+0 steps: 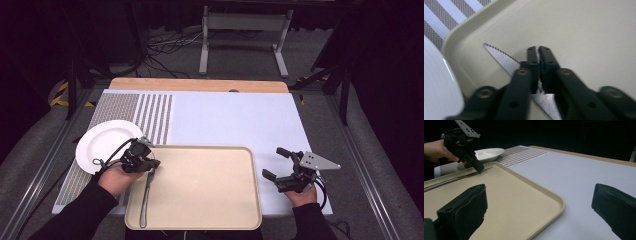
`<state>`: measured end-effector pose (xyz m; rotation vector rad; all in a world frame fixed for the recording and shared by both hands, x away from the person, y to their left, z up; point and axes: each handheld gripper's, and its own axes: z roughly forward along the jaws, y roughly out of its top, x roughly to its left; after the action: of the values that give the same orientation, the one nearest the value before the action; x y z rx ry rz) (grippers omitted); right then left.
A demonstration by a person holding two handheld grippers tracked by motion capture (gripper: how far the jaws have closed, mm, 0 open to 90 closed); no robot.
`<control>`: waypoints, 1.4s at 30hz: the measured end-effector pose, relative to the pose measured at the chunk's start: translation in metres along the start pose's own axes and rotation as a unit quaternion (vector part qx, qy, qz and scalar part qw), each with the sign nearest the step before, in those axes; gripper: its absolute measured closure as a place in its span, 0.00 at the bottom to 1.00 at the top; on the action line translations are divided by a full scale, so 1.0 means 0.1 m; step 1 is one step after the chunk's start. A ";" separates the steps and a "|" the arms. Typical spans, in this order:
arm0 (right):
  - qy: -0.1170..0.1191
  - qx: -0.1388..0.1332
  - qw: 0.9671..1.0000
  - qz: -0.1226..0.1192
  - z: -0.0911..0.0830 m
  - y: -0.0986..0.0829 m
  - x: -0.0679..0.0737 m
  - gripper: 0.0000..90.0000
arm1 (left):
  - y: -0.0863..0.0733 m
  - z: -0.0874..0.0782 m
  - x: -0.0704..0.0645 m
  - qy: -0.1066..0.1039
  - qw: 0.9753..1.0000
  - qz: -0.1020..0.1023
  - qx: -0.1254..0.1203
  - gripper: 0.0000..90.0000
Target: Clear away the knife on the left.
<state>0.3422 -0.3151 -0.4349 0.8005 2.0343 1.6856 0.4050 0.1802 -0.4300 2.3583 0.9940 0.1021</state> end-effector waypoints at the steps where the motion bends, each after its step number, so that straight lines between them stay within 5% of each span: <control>1: 0.000 0.000 1.000 0.000 0.00 0.00 0.00 0.01 | 0.00 -0.02 0.00 0.001 1.000 0.003 -0.010 0.85; 4: 0.000 0.001 1.000 0.000 0.00 0.00 0.00 0.01 | -0.02 -0.08 0.01 -0.013 0.999 0.016 -0.034 0.74; 5: 0.000 0.000 1.000 0.000 0.00 0.00 0.00 0.01 | -0.02 -0.10 0.01 -0.014 0.999 0.022 -0.044 0.53; 10: 0.002 0.000 1.000 0.001 0.02 0.00 -0.01 0.01 | -0.09 -0.15 0.05 -0.033 0.994 0.034 -0.101 0.30; 14: 0.003 0.000 1.000 0.001 0.02 0.00 -0.01 0.01 | -0.15 -0.23 0.05 -0.053 0.987 0.040 -0.149 0.20; 18: 0.001 -0.001 1.000 0.001 0.01 0.00 -0.01 0.01 | -0.19 -0.30 0.06 -0.051 0.981 0.045 -0.184 0.09; 19: 0.001 -0.001 1.000 0.001 0.01 0.00 -0.01 0.01 | -0.19 -0.30 0.06 -0.051 0.981 0.045 -0.184 0.08; 24: 0.002 -0.002 1.000 0.000 0.01 0.00 -0.01 0.01 | -0.29 -0.40 0.10 -0.056 0.968 0.059 -0.238 0.05; 26: 0.002 -0.003 1.000 0.000 0.01 0.00 -0.01 0.01 | -0.32 -0.41 0.11 -0.053 0.966 0.063 -0.245 0.05; 27: 0.002 -0.003 1.000 -0.001 0.01 0.00 -0.01 0.01 | -0.40 -0.44 0.14 -0.056 0.959 0.064 -0.269 0.05; 29: 0.000 -0.003 1.000 -0.001 0.01 0.01 -0.01 0.01 | -0.43 -0.46 0.15 -0.053 0.957 0.065 -0.278 0.04; 30: -0.002 -0.004 1.000 -0.002 0.00 0.01 -0.01 0.01 | -0.48 -0.49 0.16 -0.048 0.952 0.064 -0.296 0.04; 31: -0.002 -0.004 1.000 -0.002 0.00 0.01 -0.01 0.01 | -0.48 -0.49 0.16 -0.048 0.952 0.064 -0.296 0.04; 39: -0.004 -0.007 1.000 -0.003 -0.01 0.01 -0.01 0.01 | -0.69 -0.61 0.20 -0.038 0.929 0.065 -0.364 0.03; 42: -0.005 -0.008 1.000 -0.005 -0.02 0.01 -0.01 0.01 | -0.73 -0.63 0.22 -0.053 0.925 0.059 -0.372 0.03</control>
<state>0.3422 -0.3171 -0.4333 0.7912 2.0133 1.6876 0.3568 0.2660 -0.4191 1.6921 0.6064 0.3324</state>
